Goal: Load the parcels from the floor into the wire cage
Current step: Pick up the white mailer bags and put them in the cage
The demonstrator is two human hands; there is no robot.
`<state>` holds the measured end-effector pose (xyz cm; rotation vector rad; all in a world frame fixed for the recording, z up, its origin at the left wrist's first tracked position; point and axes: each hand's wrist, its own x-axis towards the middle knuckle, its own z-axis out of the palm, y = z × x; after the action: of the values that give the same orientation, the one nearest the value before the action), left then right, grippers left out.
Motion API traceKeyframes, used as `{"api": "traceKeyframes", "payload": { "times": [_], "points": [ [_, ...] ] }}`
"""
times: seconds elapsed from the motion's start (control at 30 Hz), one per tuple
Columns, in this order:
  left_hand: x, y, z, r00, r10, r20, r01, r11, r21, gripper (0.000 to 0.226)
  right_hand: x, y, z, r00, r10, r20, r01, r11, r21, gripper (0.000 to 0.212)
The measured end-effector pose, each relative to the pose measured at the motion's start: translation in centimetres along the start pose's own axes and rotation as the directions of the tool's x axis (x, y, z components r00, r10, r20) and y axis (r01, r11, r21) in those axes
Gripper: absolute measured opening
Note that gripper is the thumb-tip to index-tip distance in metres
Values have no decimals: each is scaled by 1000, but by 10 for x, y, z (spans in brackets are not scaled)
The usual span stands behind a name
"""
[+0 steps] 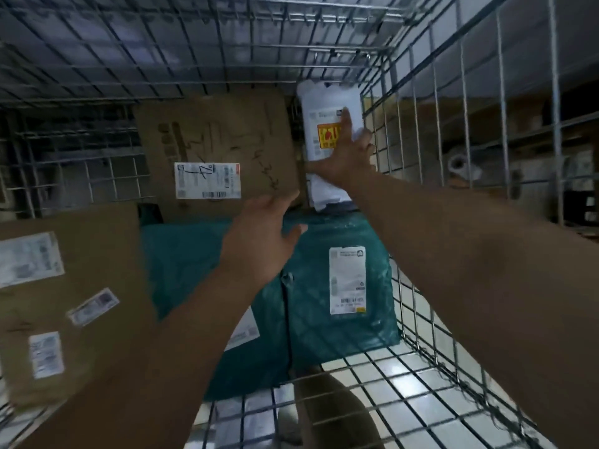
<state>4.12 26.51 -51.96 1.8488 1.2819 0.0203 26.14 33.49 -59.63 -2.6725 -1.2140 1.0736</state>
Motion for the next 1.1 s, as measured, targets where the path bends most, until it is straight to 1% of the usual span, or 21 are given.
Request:
{"api": "traceKeyframes", "payload": {
  "times": [0.1, 0.17, 0.27, 0.3, 0.4, 0.43, 0.47, 0.57, 0.6, 0.67, 0.73, 0.8, 0.87, 0.93, 0.97, 1.03, 1.1],
  "points": [
    [10, -9, 17, 1000, 17, -2, -17, 1000, -16, 52, 15, 23, 25, 999, 36, -9, -36, 998, 46, 137],
    [15, -17, 28, 1000, 1, -23, -2, 999, -46, 47, 26, 31, 39, 1000, -1, 2, 1, 996, 92, 137],
    [20, -25, 39, 998, -9, -55, 5, 998, -66, 43, 41, 29, 45, 999, -32, 1, 32, 989, 142, 143],
    [22, -26, 40, 998, -18, -66, 13, 997, -78, 43, 46, 27, 45, 999, -39, 1, 38, 990, 138, 140],
    [24, -25, 40, 994, -66, -91, 55, 991, -121, 44, 62, 26, 47, 994, -108, -17, 109, 988, 109, 118],
    [24, -25, 38, 993, -71, -92, 58, 990, -129, 44, 68, 27, 49, 993, -120, -13, 121, 989, 81, 114],
    [23, -26, 38, 994, -64, -88, 52, 990, -133, 43, 72, 27, 51, 994, -111, 6, 111, 993, 39, 113],
    [19, -28, 34, 998, -42, -55, 33, 987, -157, 44, 70, 28, 52, 995, -16, 95, 27, 994, -105, 109],
    [16, -28, 31, 998, -44, -54, 34, 983, -178, 45, 65, 27, 49, 993, 7, 118, 7, 992, -124, 109],
    [6, -27, 22, 996, -61, -69, 45, 977, -211, 46, 47, 19, 44, 995, 14, 95, -1, 991, -133, 106],
    [-6, -28, 8, 992, -88, -91, 67, 975, -212, 46, 20, 1, 37, 998, -51, 48, 56, 994, -93, 99],
    [-21, -29, -12, 987, -128, -101, 104, 971, -217, 47, -15, -19, 31, 987, -163, 9, 163, 987, -5, 89],
    [-34, -32, -33, 979, -173, -105, 149, 967, -209, 49, -49, -39, 30, 959, -283, 5, 282, 958, 46, 68],
    [-54, -36, -63, 970, -201, -135, 175, 967, -185, 50, -95, -74, 23, 930, -365, 41, 363, 930, 59, 46],
    [-64, -39, -79, 964, -211, -164, 183, 968, -174, 50, -117, -92, 20, 918, -389, 71, 385, 921, 62, 41],
    [-91, -47, -110, 946, -239, -218, 210, 966, -148, 51, -160, -126, 15, 882, -444, 158, 443, 895, 43, 45],
    [-125, -57, -139, 931, -270, -244, 242, 960, -137, 49, -200, -153, 15, 834, -501, 233, 510, 860, 21, 41]
  ]
}}
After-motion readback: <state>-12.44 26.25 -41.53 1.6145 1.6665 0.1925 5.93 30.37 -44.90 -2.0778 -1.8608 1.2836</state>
